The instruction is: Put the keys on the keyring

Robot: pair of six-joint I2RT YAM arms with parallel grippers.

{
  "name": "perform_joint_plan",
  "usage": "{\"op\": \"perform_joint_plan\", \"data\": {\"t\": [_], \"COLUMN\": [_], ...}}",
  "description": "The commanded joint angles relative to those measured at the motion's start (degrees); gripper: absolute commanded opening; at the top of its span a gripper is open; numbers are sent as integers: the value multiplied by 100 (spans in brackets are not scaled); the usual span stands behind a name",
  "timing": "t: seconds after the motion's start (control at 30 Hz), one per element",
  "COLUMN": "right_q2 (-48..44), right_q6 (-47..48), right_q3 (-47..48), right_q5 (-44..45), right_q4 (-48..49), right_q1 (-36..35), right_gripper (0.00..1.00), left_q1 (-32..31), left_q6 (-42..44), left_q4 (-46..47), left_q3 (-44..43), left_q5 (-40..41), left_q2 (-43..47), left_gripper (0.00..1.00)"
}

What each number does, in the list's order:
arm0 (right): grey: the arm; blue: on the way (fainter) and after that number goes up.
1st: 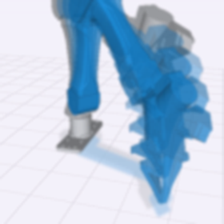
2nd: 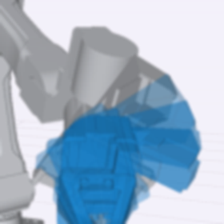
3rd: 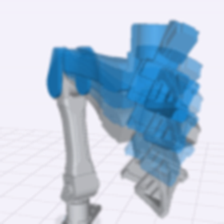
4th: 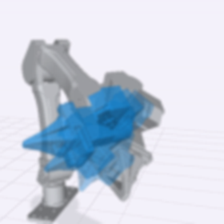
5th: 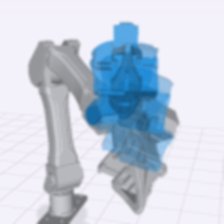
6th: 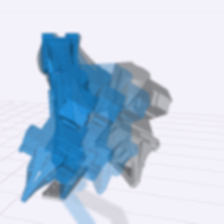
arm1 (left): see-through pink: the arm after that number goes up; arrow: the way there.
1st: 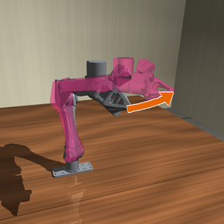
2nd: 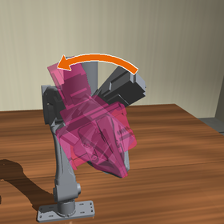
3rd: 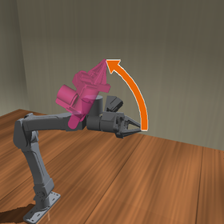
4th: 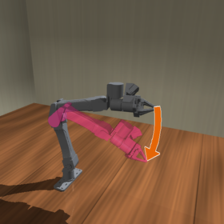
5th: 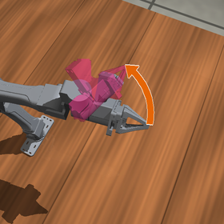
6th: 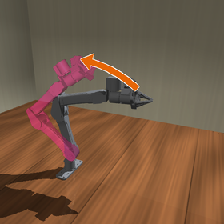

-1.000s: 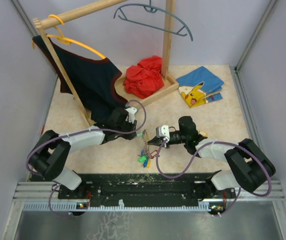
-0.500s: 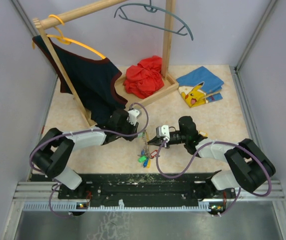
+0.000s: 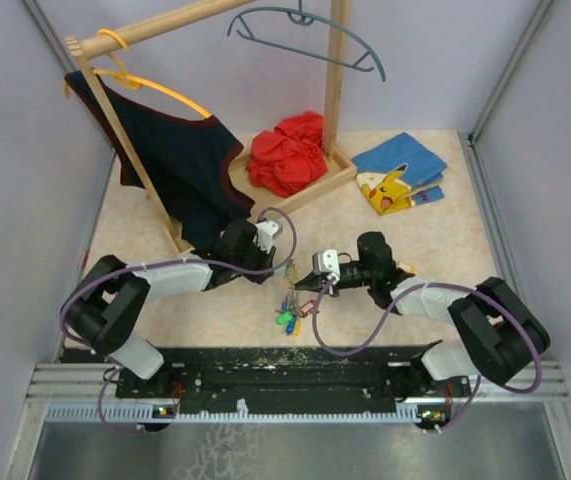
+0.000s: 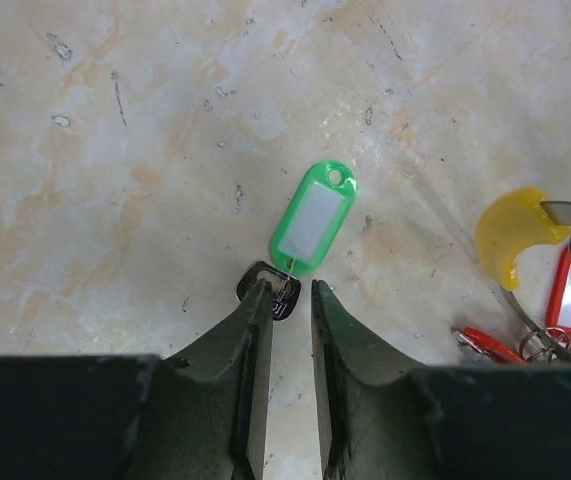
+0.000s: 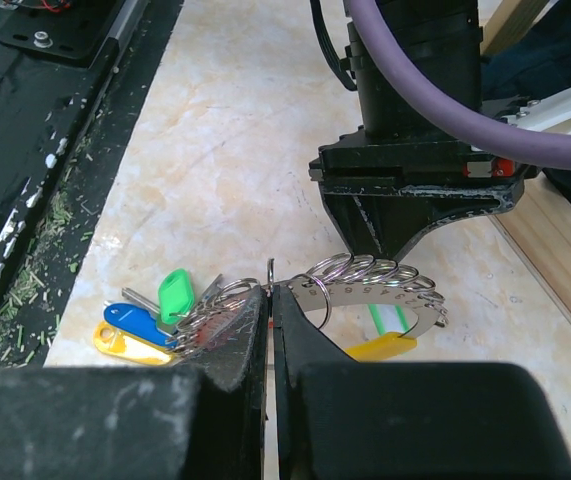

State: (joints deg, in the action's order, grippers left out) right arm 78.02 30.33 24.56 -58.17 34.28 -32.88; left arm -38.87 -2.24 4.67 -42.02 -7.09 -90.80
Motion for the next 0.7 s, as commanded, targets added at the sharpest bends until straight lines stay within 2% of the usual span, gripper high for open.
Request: {"op": "perform_joint_plan", "data": {"t": [0.0,0.53,0.67], "right_q2": [-69,-71,-75], "right_q6": [-81,-115,-115], "right_q3": [251,246,247], "right_q5": [-229,-274,-271], "right_q4": [306,341,339], "right_q1": [63,80,89], "right_gripper": [0,0,0], "left_q1": [11,11,12], "left_q6": [92,97,92], "left_q4": [56,117,106], "left_q3": [61,62,72], "left_q5": [-69,-54,-82], "left_q2": [-96,-244,-238], "left_gripper": [27,25,18]}}
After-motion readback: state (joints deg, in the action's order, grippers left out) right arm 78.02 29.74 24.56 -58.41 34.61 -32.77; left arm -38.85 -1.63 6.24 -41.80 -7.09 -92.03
